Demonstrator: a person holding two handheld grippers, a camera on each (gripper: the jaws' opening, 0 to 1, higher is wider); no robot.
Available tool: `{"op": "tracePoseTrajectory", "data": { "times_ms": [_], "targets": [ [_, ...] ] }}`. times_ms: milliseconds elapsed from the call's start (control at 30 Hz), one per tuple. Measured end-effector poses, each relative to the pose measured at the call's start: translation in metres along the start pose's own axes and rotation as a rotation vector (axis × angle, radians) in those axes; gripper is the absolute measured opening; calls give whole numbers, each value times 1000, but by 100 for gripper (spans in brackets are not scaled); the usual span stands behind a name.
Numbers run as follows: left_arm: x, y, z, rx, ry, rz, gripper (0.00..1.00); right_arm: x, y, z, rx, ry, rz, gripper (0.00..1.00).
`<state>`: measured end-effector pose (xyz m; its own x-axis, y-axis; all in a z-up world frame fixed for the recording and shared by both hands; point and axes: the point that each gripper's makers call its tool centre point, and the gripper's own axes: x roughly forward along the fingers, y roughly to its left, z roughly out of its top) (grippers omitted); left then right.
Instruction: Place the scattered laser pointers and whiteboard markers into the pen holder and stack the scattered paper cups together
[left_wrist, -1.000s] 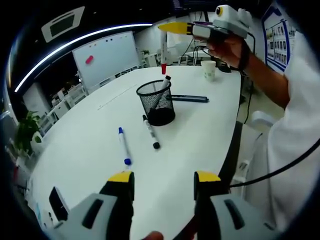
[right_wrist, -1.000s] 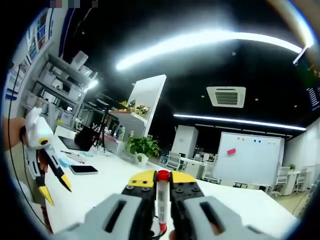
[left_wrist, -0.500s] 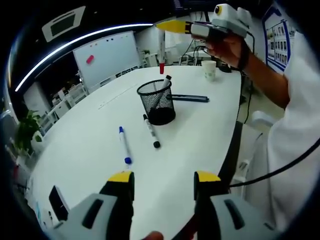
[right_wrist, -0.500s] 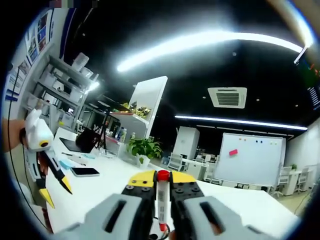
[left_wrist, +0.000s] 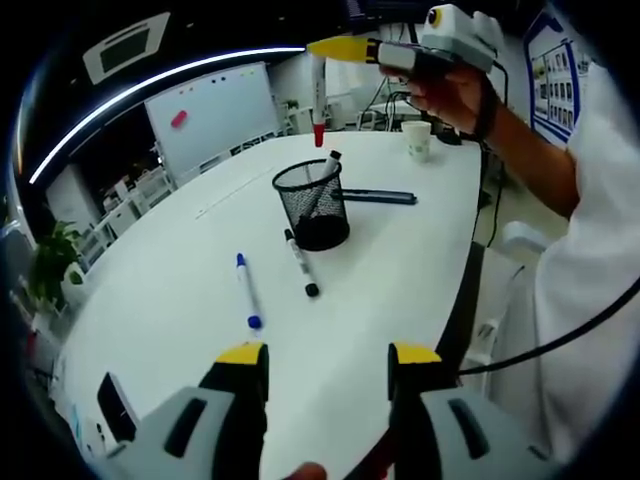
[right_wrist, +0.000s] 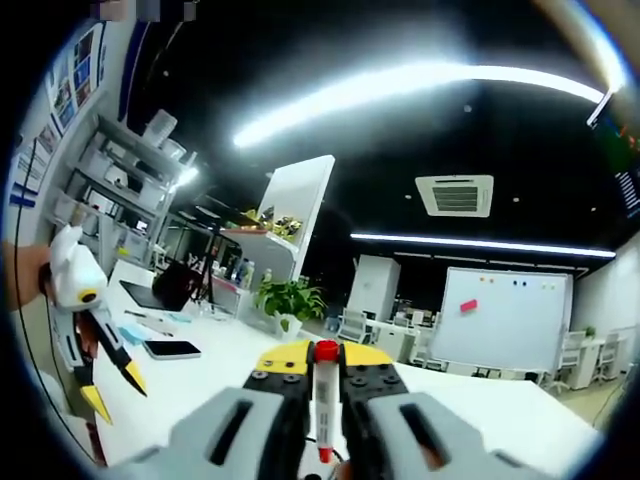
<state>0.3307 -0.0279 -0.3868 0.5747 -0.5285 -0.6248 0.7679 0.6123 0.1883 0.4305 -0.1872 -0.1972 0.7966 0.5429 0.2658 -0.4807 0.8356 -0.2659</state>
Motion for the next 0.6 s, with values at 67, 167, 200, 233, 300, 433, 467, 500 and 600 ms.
{"op": "tracePoseTrajectory", "data": {
  "times_ms": [67, 167, 200, 233, 300, 433, 467, 500, 600],
  "targets": [
    [0, 0, 0, 0, 0, 2, 49, 0, 0, 0, -1, 1, 1, 10],
    [0, 1, -1, -1, 2, 2, 49, 1, 1, 1, 0, -2, 2, 10],
    [0, 1, -1, 0, 2, 3, 49, 1, 1, 1, 1, -3, 1, 10],
    [0, 1, -1, 0, 2, 2, 49, 1, 1, 2, 4, -5, 2, 10],
    [0, 1, -1, -2, 0, 2, 49, 1, 2, 5, 7, -14, 2, 10],
    [1, 1, -2, 1, 4, 2, 49, 1, 3, 5, 11, -14, 8, 10],
    [1, 1, -2, 2, 5, 1, 49, 1, 4, 5, 12, -14, 9, 10],
    [1, 1, -2, 0, 3, 1, 49, 1, 4, 4, 13, -14, 11, 10],
    [1, 1, -2, 0, 0, 1, 49, 1, 5, 4, 12, -13, 11, 10]
  ]
}}
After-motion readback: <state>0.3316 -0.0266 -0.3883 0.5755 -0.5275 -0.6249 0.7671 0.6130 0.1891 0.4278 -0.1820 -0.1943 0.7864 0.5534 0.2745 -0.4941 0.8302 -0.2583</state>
